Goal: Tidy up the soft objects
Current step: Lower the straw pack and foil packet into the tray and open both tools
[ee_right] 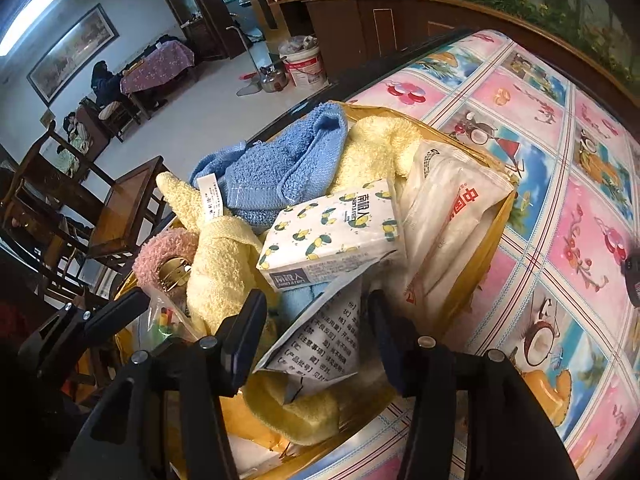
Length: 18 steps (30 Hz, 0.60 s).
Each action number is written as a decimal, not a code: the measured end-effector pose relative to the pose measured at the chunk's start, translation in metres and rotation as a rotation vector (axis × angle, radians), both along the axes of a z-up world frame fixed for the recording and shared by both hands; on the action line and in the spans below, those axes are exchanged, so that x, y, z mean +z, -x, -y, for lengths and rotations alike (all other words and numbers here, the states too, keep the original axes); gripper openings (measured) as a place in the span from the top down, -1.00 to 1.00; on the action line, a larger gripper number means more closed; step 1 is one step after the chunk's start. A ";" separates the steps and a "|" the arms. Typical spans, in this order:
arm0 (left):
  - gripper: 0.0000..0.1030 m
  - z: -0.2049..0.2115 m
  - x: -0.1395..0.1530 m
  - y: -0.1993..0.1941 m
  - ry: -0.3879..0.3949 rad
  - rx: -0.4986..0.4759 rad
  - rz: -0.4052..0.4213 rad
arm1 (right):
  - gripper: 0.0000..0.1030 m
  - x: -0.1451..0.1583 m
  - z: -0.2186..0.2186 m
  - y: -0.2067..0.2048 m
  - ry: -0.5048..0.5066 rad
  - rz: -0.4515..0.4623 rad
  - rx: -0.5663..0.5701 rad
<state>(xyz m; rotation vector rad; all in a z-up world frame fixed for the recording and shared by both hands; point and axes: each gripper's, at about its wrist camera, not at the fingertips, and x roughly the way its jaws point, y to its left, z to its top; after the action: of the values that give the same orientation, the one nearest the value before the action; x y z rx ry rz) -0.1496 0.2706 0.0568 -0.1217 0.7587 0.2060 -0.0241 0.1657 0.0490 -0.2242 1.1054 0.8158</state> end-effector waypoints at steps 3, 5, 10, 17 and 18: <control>0.16 0.001 0.002 0.000 -0.011 0.012 -0.010 | -0.04 0.007 0.001 0.001 -0.026 0.005 0.006; 0.15 0.003 0.003 0.002 -0.013 0.013 -0.007 | -0.05 0.013 0.001 0.004 -0.037 0.016 0.012; 0.15 0.007 0.009 0.009 -0.030 0.019 0.009 | -0.08 0.024 0.005 0.005 -0.080 0.023 0.009; 0.15 0.015 0.020 0.020 -0.063 0.042 0.042 | -0.09 0.044 0.020 0.012 -0.168 0.055 -0.002; 0.15 0.016 0.021 0.021 -0.067 0.042 0.044 | -0.09 0.048 0.023 0.013 -0.183 0.061 -0.002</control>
<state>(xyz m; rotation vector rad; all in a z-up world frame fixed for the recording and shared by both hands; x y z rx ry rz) -0.1709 0.2546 0.0780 -0.0787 0.7057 0.2673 -0.0375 0.1425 0.0967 -0.0938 0.9672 0.8968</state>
